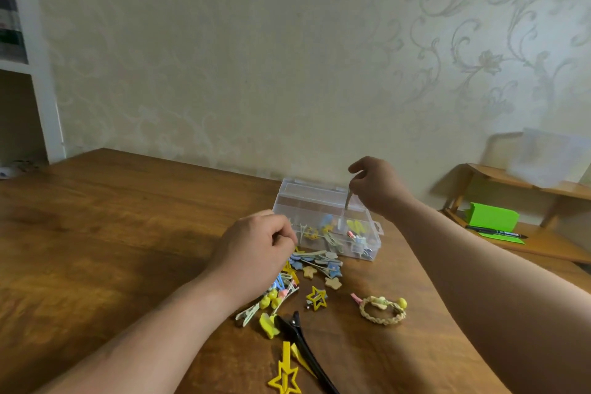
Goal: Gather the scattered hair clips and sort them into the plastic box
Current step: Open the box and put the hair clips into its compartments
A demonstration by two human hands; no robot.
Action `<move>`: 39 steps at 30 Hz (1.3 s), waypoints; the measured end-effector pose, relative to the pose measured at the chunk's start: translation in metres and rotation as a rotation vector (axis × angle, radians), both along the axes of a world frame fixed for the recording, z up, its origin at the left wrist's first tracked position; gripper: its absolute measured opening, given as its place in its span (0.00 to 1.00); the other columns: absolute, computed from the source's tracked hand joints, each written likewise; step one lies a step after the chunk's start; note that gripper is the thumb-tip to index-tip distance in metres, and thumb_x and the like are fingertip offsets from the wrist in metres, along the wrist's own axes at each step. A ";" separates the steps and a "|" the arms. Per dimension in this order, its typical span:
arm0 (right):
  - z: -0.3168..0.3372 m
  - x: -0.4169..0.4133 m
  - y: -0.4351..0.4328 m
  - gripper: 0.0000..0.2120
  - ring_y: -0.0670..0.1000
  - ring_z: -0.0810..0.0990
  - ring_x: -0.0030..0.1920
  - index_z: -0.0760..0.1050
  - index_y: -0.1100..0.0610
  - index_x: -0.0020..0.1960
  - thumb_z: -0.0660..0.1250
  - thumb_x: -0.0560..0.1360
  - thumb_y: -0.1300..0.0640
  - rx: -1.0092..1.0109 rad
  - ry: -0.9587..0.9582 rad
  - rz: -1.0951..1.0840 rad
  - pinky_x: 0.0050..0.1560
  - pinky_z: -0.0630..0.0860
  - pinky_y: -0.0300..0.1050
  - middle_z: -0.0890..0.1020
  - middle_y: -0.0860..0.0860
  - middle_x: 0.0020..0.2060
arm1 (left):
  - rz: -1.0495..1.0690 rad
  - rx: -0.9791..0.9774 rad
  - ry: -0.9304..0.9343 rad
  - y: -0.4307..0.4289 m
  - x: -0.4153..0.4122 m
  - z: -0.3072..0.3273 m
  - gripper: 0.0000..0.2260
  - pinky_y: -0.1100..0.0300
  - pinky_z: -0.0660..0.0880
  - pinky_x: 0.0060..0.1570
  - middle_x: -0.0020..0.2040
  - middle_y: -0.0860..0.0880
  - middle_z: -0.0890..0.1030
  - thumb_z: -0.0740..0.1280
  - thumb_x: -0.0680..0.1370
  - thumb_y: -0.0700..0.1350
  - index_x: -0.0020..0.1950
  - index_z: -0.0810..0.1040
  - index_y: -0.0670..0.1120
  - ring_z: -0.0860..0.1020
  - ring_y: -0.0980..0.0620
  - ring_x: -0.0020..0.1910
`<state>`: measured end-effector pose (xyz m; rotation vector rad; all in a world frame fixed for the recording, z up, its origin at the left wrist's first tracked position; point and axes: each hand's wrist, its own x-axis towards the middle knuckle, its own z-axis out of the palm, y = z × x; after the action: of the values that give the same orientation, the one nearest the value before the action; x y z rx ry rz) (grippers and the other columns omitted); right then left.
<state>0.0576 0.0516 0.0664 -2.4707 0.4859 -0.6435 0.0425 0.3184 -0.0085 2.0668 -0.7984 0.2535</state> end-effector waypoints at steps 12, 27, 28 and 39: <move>-0.021 0.034 0.006 0.15 0.53 0.83 0.46 0.84 0.53 0.55 0.69 0.74 0.68 -0.213 0.284 0.059 0.45 0.76 0.42 0.83 0.49 0.43 | 0.001 0.032 -0.056 0.003 0.001 0.002 0.12 0.70 0.63 0.32 0.43 0.57 0.80 0.65 0.81 0.41 0.43 0.85 0.52 0.76 0.65 0.38; -0.011 -0.097 0.026 0.06 0.42 0.85 0.41 0.82 0.46 0.56 0.70 0.81 0.55 -0.023 0.024 0.216 0.38 0.76 0.37 0.87 0.44 0.43 | 0.013 0.040 -0.024 0.004 -0.001 0.003 0.11 0.70 0.66 0.31 0.44 0.59 0.81 0.65 0.82 0.41 0.45 0.85 0.53 0.77 0.67 0.38; -0.015 -0.110 0.024 0.05 0.41 0.85 0.40 0.82 0.45 0.55 0.71 0.81 0.54 -0.042 0.062 0.227 0.39 0.76 0.37 0.86 0.44 0.42 | 0.011 0.040 -0.014 0.004 -0.001 0.003 0.11 0.70 0.65 0.31 0.45 0.59 0.82 0.65 0.82 0.41 0.46 0.85 0.53 0.77 0.66 0.37; -0.013 -0.164 -0.010 0.15 0.44 0.84 0.52 0.81 0.40 0.58 0.72 0.77 0.59 -0.154 0.713 0.329 0.61 0.82 0.49 0.85 0.41 0.52 | 0.060 0.019 0.057 0.003 0.002 -0.002 0.13 0.63 0.65 0.27 0.32 0.60 0.79 0.66 0.83 0.41 0.47 0.85 0.56 0.72 0.58 0.26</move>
<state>-0.1059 0.0411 0.0537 -2.7957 0.2701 0.3666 0.0443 0.3215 -0.0103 2.1087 -0.7079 0.2192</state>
